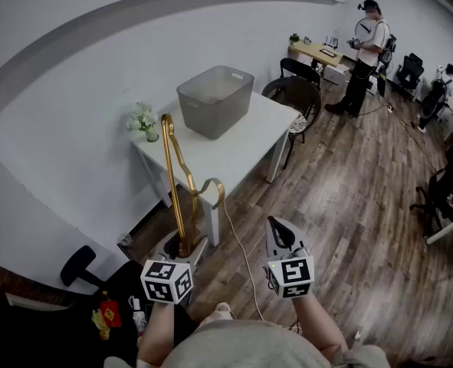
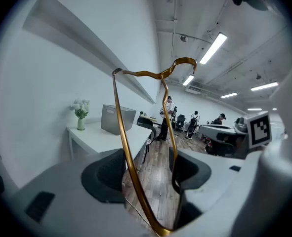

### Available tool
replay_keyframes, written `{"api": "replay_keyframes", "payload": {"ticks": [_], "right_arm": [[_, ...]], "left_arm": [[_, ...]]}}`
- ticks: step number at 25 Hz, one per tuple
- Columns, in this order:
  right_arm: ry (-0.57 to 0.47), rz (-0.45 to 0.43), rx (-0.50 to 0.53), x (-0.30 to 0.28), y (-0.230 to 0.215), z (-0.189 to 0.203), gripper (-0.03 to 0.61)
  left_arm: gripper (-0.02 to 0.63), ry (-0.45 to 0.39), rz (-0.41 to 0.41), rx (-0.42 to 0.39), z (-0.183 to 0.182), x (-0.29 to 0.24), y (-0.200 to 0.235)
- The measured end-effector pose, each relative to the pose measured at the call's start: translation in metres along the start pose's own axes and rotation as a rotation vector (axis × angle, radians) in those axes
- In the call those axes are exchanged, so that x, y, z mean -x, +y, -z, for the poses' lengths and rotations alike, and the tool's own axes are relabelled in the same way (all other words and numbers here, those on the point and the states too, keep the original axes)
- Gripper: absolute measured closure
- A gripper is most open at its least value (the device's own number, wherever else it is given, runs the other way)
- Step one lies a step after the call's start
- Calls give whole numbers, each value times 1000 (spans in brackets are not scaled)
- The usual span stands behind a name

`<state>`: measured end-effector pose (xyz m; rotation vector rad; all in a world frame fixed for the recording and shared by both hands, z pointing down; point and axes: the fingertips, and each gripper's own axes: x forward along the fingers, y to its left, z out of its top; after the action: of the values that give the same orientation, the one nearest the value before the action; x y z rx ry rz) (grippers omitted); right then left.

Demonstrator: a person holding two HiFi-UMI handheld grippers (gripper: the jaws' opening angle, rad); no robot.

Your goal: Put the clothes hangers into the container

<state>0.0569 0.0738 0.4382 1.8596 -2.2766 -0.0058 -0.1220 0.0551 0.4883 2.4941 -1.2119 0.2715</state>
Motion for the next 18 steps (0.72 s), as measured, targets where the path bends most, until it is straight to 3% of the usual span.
{"api": "replay_keyframes", "payload": {"ticks": [8, 18], "right_arm": [[-25, 15, -19, 46, -3, 3, 578], [-27, 14, -21, 42, 3, 3, 578]], "left_arm": [[346, -13, -22, -5, 13, 30, -25], [346, -34, -2, 6, 4, 27, -18]]}}
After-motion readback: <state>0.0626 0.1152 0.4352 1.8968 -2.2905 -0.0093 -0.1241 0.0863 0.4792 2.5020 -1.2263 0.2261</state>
